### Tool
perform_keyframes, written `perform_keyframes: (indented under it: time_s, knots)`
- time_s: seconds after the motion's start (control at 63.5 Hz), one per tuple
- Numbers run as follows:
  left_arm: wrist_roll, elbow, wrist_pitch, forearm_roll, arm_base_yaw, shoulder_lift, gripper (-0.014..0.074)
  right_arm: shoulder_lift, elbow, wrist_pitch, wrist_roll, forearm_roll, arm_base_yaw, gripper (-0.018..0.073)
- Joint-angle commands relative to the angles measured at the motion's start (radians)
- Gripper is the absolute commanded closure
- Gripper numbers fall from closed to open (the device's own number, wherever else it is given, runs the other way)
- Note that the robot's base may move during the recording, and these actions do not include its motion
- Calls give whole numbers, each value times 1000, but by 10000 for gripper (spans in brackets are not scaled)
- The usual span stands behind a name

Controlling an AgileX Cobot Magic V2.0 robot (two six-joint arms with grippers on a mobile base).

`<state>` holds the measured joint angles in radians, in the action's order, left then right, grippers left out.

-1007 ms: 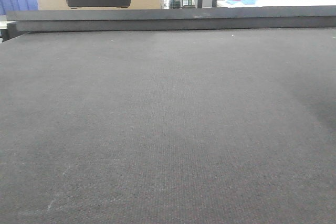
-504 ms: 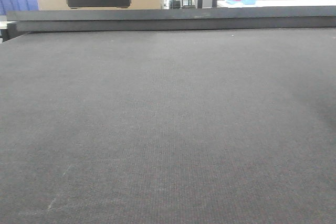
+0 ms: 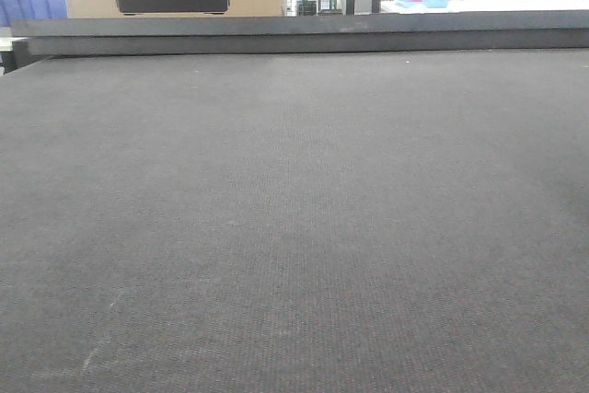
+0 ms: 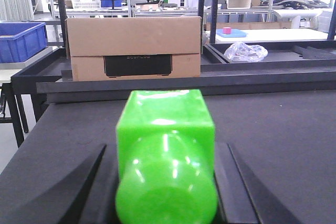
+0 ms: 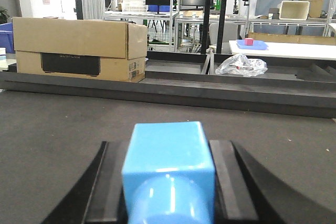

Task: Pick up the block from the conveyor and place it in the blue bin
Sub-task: 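Lift both held bricks up off the conveyor, then turn the base away from the conveyor while holding both bricks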

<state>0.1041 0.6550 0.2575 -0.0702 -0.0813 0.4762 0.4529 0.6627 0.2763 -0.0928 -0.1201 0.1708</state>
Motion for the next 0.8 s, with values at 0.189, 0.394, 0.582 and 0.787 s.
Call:
perform_keyframes:
  time_s: [0.189,0.394,0.582,0.787]
  knots:
    - [-1,-2,-20,-5,-6,-5,707,-6,-1,-7,-6,5,2,727]
    - [-1,-2,-20,-5,-6,-5,707,-6,-1,-7,-6,5,2,727]
    - [-1,-2,-22,-6,-6,-5,707,-6,-1,-7,-6,5,2,727]
    - [-1,-2,-22,-6,-6,-5,707,-6,-1,-7,-6,5,2,727]
